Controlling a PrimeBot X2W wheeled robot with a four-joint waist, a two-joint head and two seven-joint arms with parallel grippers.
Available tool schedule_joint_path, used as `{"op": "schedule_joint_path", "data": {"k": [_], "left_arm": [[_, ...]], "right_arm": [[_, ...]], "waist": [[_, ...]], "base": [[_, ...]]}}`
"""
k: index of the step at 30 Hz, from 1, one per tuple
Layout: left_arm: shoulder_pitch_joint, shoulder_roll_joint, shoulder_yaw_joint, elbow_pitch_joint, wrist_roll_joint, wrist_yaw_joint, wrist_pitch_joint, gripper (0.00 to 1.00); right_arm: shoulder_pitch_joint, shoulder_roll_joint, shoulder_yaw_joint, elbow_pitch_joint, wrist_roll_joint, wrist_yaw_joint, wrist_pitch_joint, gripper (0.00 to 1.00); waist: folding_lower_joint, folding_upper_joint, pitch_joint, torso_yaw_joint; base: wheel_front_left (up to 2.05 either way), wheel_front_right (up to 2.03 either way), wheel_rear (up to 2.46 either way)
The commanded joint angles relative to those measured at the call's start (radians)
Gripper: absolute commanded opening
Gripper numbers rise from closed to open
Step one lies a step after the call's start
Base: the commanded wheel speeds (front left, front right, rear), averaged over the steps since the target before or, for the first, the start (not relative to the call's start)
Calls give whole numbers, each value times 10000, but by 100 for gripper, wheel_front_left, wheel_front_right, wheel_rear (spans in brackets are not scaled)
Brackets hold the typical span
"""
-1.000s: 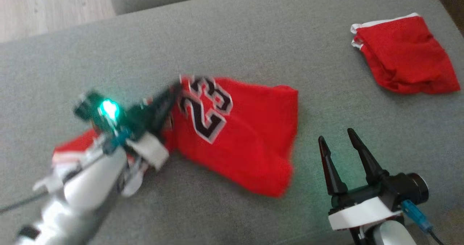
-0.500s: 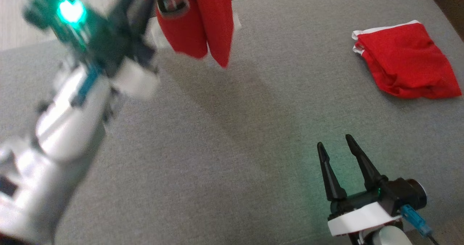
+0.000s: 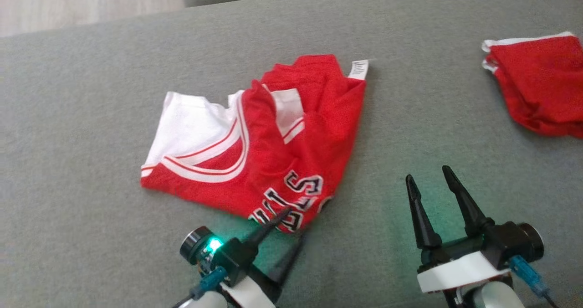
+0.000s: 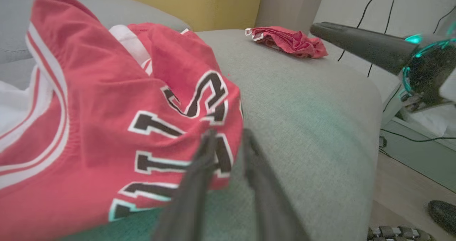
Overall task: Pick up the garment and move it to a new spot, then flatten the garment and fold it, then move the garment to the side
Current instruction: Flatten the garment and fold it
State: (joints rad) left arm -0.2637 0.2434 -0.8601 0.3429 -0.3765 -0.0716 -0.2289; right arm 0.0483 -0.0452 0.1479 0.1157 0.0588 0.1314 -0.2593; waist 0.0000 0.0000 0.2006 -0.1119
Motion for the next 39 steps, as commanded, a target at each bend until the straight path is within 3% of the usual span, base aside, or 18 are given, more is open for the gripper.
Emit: {"op": "schedule_joint_path", "data": {"k": [1, 5, 8, 11, 14, 23, 27, 33, 34, 35, 39], "left_arm": [[-329, 88, 275, -338, -46, -18, -5, 100], [-460, 238, 550, -1071, -374, -31, 156, 100], [-764, 641, 1153, -1982, -622, 226, 444, 100], [-1372, 1205, 1739, -2731, -696, 462, 1091, 100], [-2284, 1674, 1934, -2944, -771, 281, 2257, 100], [-4777, 1919, 1812, -1603, -2424, -422, 6088, 100], [-5104, 1967, 1732, -818, -2890, -472, 6963, 100], [-5000, 1805, 1722, -153, -3782, -531, 7395, 100], [-5004, 1807, 1707, -134, -3847, -540, 7357, 53], [-5016, 1799, 1707, -139, -3913, -549, 7262, 0], [-5165, 1792, 1659, -226, -4006, -573, 6687, 0]], "right_arm": [[-279, -51, 219, -282, -55, -7, -24, 100], [-319, -51, 239, -260, -90, -7, -24, 100], [-330, -51, 265, -267, -100, -7, -24, 100], [-370, -51, 297, -280, -90, -7, -24, 100], [-425, -51, 377, -272, -63, -7, -24, 100], [-736, -51, 536, -214, 111, -7, -24, 100], [-768, -51, 574, -206, 218, -7, -24, 100], [-818, -51, 657, -200, 349, -7, -25, 100], [-822, -51, 655, -203, 354, -7, -25, 100], [-820, -51, 646, -206, 350, -7, -25, 100], [-758, -51, 659, -134, 327, -7, -25, 100]], "waist": [[0, 0, 10, 122], [0, 0, -21, 271], [0, 0, -11, 296], [0, 0, 61, 271], [0, 0, 157, 180], [0, 0, 346, -424], [0, 0, 381, -673], [0, 0, 405, -964], [0, 0, 396, -1008], [0, 0, 378, -1052], [0, 0, 166, -1295]], "base": [[0, 0, 0], [0, 0, 0], [0, 0, 0], [0, 0, 0], [0, 0, 0], [0, 0, 0], [0, 0, 0], [0, 0, 0], [0, 0, 0], [0, 0, 0], [0, 0, 0]]}}
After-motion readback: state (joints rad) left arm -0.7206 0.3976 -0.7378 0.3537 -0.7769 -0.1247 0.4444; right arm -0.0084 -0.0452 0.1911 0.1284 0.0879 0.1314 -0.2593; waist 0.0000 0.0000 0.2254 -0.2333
